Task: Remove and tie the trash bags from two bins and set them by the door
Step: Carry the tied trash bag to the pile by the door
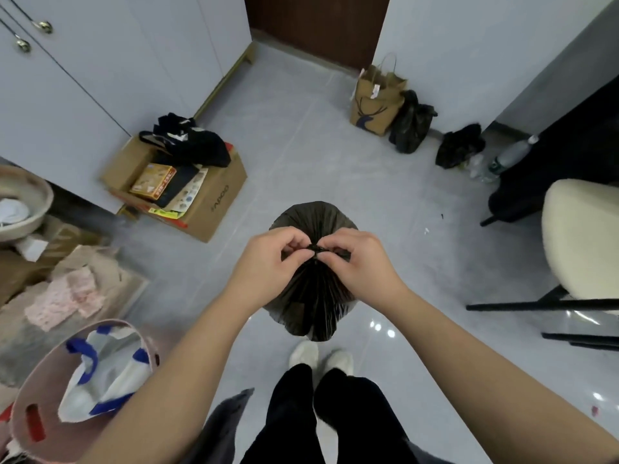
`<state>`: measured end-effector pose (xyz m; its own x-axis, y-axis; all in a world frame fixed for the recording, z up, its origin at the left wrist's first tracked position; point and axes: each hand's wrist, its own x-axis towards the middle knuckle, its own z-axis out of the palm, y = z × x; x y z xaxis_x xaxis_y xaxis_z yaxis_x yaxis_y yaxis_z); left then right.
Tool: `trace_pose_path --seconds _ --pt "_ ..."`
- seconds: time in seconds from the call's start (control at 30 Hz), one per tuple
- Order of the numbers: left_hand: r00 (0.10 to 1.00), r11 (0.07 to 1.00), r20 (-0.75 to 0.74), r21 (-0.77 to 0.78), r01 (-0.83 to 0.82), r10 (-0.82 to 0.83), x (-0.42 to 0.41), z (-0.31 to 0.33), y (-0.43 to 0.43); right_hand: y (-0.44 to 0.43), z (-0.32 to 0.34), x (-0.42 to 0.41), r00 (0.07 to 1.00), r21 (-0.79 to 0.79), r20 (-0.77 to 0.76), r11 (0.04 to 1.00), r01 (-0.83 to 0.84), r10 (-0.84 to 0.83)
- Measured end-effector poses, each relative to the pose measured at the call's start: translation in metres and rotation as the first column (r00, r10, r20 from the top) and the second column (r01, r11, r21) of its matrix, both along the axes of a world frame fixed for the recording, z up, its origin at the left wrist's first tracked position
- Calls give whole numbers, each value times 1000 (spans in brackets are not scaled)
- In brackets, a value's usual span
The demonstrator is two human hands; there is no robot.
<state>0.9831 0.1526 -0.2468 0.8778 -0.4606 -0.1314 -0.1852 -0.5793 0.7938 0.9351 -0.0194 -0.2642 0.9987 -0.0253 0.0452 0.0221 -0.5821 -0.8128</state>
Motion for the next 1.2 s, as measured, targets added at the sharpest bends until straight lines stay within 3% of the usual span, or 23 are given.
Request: trace_pose_path --seconds 0.33,0.57,0.9,1.07,1.2 --pt "992 993 38 -4 -118 118 115 -11 -125 -125 -13 130 998 20 -19 998 -61 62" --pt "981 978 -44 -74 -193 191 187 -21 -225 -224 -15 209 996 -8 -51 997 -79 78" --pt "997 998 -74 -52 -29 25 313 -53 -342 -346 -39 309 996 -32 -92 999 6 -9" --pt "989 980 60 155 124 -134 366 -71 -394 -408 -43 348 991 -40 -116 997 61 -65" --pt "970 967 162 209 147 -182 403 -80 -455 -458 -52 375 986 -17 -135 995 98 -100"
